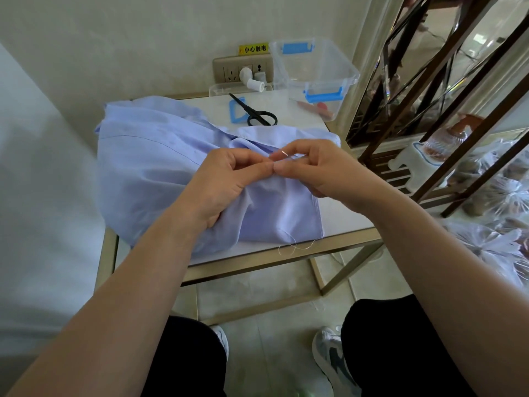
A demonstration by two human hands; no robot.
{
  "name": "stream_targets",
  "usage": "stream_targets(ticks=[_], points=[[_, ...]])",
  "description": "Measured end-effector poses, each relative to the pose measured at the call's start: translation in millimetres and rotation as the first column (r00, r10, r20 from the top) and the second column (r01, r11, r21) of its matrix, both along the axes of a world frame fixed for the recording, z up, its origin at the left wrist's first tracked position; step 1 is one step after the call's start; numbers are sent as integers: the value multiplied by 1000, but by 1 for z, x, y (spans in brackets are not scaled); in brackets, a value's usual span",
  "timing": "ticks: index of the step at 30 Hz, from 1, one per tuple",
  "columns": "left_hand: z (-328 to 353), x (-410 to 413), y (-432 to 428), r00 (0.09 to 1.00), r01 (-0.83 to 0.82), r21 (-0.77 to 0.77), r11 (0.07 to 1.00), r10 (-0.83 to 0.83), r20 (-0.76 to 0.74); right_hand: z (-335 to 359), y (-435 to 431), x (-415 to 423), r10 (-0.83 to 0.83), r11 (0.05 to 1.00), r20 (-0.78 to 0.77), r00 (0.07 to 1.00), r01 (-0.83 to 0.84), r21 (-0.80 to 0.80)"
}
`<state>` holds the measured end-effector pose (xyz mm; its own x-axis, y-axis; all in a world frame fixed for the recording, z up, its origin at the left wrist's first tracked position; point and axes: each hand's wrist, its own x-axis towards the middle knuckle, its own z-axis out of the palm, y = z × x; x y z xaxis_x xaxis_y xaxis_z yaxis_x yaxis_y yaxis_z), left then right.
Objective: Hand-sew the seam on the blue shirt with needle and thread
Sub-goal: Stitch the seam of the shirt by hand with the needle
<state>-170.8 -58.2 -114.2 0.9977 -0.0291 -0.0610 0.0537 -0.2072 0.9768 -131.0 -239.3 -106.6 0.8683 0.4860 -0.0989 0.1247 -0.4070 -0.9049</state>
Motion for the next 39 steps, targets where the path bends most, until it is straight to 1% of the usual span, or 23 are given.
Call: stream_targets(ticks=[2,6,9,13,15,20,26,28,31,36,39], points=[[2,0,4,1000,16,27,1000,-16,12,-3,0,1,-8,1000,22,1000,8,-21],[4,1,17,997,64,159,985,-70,34,-4,-3,5,-46,999,35,998,45,7],[3,-1,21,994,93,215,972,-103,33,-7,-4,5,-43,999,68,997,44,-14],[1,-1,21,994,93,303,948,-106,25,-9,-4,5,-38,999,101,994,41,-32],[2,-1,20,995,88,295,951,-95,8,-9,-4,5,-38,999,109,993,42,-33],[1,0,20,996,85,196,977,-88,9,-10,-5,5,-39,999,114,993,41,-21],[0,3,19,995,-88,124,988,82,51,-9,-7,5,-19,1000,104,994,22,-21],[1,3,19,995,-79,105,991,73,62,-8,-7,5,-12,1000,100,995,14,-13],[1,1,17,998,-19,130,991,11,60,-7,-7,4,-13,1000,104,994,14,-7],[2,0,11,998,-34,152,988,25,63,-7,-7,3,-25,1000,108,994,24,13],[0,0,9,997,-16,184,983,3,72,-7,-7,2,-35,999,118,992,33,17]])
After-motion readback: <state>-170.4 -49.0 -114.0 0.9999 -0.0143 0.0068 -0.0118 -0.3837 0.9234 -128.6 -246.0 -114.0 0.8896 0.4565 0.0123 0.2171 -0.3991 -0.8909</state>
